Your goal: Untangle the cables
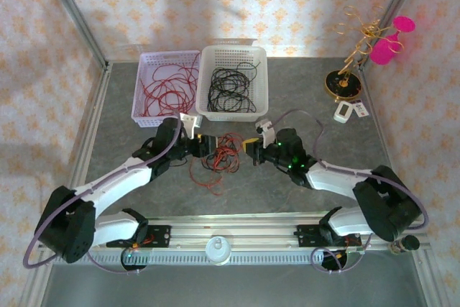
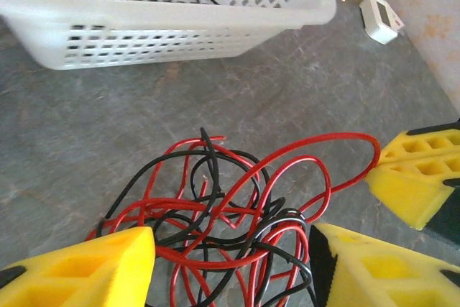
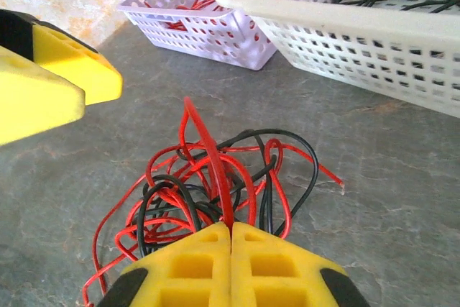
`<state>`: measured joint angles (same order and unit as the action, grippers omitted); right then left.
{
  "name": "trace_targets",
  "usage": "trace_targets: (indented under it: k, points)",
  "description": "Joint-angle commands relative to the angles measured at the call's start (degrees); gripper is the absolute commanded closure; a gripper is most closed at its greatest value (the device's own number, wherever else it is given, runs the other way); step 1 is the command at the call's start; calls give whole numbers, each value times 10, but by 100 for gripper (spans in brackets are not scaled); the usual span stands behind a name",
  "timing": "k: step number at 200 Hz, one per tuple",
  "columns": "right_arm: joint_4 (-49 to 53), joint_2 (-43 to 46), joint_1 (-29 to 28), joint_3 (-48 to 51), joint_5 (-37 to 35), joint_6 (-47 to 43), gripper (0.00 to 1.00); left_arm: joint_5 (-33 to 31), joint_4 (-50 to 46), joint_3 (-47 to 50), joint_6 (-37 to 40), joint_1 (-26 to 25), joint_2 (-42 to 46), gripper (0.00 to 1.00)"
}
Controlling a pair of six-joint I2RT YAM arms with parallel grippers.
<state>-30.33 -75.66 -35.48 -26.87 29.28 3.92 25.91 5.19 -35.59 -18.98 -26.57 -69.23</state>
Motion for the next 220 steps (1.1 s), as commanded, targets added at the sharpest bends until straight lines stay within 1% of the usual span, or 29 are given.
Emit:
trace_targets:
  k: [1,14,26,58,64,86,97,107,121,139,146,165,175,201,220]
  points:
    - [59,42,0,-29,-35,-43,100,54,24,-29,76,-8,-13,36]
    - [75,60,0,-38,-27,-54,100,56,59,-29,73,-8,-17,32]
    - [94,69,0,-48,-4,-66,100,78,73,-39,81,-8,-25,31]
    - [138,76,-1,-73,23,-90,100,109,55,-79,165,-8,-50,29]
    - [139,95,0,-74,24,-94,100,113,53,-84,178,-8,-58,28]
    - [142,106,0,-79,27,-107,100,137,72,-91,213,-8,-89,27]
    - [146,107,0,-82,21,-109,100,145,90,-89,223,-7,-103,27]
    - [157,105,-1,-88,5,-110,100,139,103,-90,225,-7,-117,28]
    - [176,102,-1,-95,-68,-100,100,117,95,-101,224,-8,-133,30]
    - [185,103,2,-82,-170,-67,88,123,93,-106,221,-8,-143,32]
    - [185,103,7,-75,-191,-45,85,126,101,-102,216,-8,-143,32]
    - [181,98,32,-51,-183,-9,70,130,106,-92,211,-8,-139,32]
    - [187,86,44,-46,-175,6,66,129,103,-89,210,-8,-137,32]
    - [197,42,64,-39,-147,43,64,126,87,-89,213,-8,-129,33]
    - [174,23,83,-21,-88,63,65,127,88,-86,207,-8,-121,33]
